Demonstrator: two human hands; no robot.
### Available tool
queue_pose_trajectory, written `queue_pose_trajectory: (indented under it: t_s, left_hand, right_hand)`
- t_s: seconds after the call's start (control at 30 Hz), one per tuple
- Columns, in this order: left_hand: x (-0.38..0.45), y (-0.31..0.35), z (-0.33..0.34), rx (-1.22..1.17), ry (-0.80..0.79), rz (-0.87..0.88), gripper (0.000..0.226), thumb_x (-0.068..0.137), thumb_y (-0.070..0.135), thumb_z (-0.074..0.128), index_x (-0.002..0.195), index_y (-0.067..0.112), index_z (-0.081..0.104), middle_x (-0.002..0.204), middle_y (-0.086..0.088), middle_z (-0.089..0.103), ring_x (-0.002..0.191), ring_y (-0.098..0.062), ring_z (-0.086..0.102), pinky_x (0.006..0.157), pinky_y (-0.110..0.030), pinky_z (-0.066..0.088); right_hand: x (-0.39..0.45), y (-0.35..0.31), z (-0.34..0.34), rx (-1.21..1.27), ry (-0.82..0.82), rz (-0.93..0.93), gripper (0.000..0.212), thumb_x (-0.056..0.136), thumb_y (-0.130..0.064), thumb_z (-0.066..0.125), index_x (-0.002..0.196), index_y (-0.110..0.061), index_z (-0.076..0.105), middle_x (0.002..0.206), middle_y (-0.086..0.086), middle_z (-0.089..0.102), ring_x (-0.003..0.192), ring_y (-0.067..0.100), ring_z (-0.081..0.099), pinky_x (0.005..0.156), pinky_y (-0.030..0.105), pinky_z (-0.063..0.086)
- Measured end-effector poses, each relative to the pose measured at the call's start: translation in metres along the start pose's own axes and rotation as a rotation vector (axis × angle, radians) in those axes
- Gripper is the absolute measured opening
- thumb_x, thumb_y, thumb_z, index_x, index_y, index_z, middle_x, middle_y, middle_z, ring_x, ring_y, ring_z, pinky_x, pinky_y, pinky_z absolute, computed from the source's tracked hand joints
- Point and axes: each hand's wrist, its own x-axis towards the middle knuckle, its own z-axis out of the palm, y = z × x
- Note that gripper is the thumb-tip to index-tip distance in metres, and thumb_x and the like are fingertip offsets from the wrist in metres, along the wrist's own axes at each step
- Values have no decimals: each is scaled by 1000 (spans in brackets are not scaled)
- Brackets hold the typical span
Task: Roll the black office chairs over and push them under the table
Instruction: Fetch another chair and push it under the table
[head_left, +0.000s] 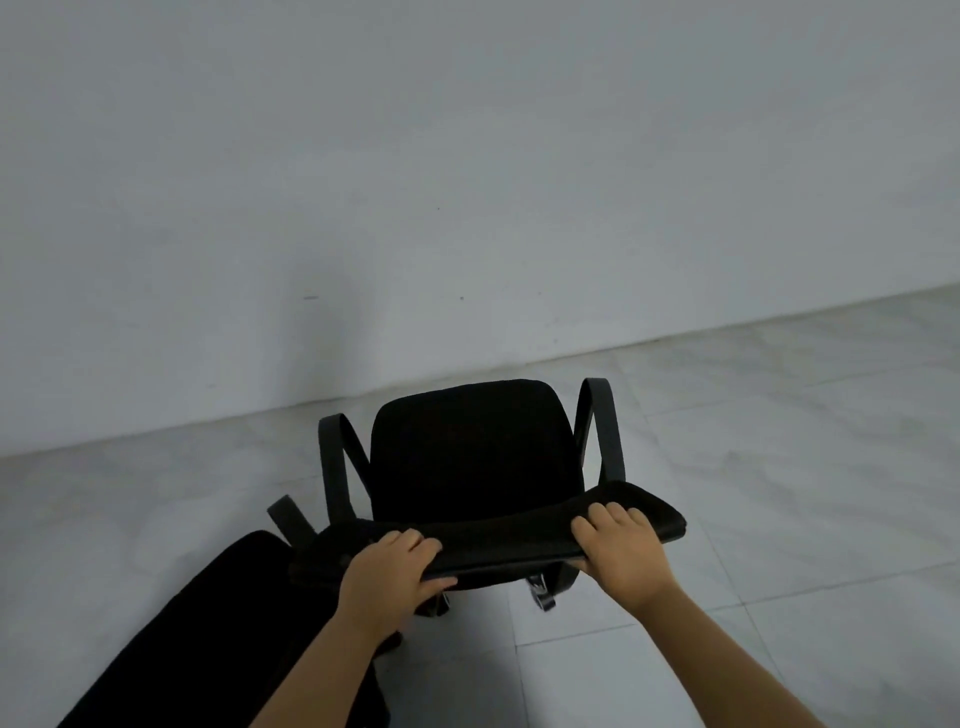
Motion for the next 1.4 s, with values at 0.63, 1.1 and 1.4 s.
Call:
queue_pose_trajectory:
  t_s: [0.63, 1.1, 1.4]
  left_hand:
    - [152, -64, -7, -45, -184, -147, 44, 94, 44, 34, 129, 19, 40, 122, -2, 48, 110, -18, 47, 91, -27, 38]
    - [229, -29, 33, 114, 216, -563, 30, 51, 44, 79, 52, 19, 62, 45, 5, 55, 40, -10, 52, 46, -14, 41]
    - [325, 56, 28, 57, 124, -909, 49, 54, 71, 63, 52, 22, 58, 47, 10, 55, 43, -5, 53, 48, -12, 41]
  right_hand:
    - [202, 69, 56, 61, -22, -114, 53, 18, -36, 91, 55, -14, 61, 52, -1, 55, 42, 17, 53, 39, 24, 39]
    - [301, 155, 103, 235, 138, -515, 38, 42, -36, 85, 50, -10, 59, 50, 2, 56, 41, 20, 53, 45, 19, 34]
    - [386, 257, 128, 284, -12, -885, 52, 13, -24, 93, 52, -13, 60, 50, 0, 53, 53, 15, 47, 49, 19, 35]
